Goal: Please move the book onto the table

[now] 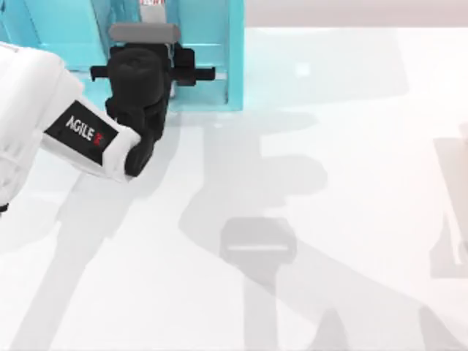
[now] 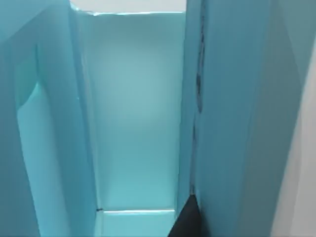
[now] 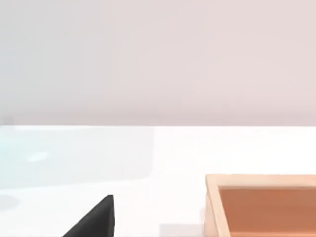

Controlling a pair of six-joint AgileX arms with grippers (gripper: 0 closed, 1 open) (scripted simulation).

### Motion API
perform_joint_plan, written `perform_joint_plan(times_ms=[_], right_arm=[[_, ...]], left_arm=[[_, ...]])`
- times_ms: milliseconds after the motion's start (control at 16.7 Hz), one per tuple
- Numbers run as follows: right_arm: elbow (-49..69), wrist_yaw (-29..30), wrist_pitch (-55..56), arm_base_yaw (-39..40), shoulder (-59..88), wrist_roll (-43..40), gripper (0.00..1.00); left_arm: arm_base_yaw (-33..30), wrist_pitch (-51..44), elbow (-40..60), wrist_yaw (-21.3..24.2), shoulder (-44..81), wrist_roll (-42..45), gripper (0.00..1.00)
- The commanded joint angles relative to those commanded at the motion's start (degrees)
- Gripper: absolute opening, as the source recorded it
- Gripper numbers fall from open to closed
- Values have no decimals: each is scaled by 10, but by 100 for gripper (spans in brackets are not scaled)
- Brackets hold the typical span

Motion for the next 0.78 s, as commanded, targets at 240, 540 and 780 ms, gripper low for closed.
perform_joint_plan(times_ms=[240,540,780], right_arm=[[0,0,0,0,0,0,100],[0,0,0,0,0,0,100],[0,0,0,0,0,0,100]], left_arm=[[0,0,0,0,0,0,0],[-3,0,0,0,-1,0,0],[-14,-26,-19,-10,-41,-3,0]])
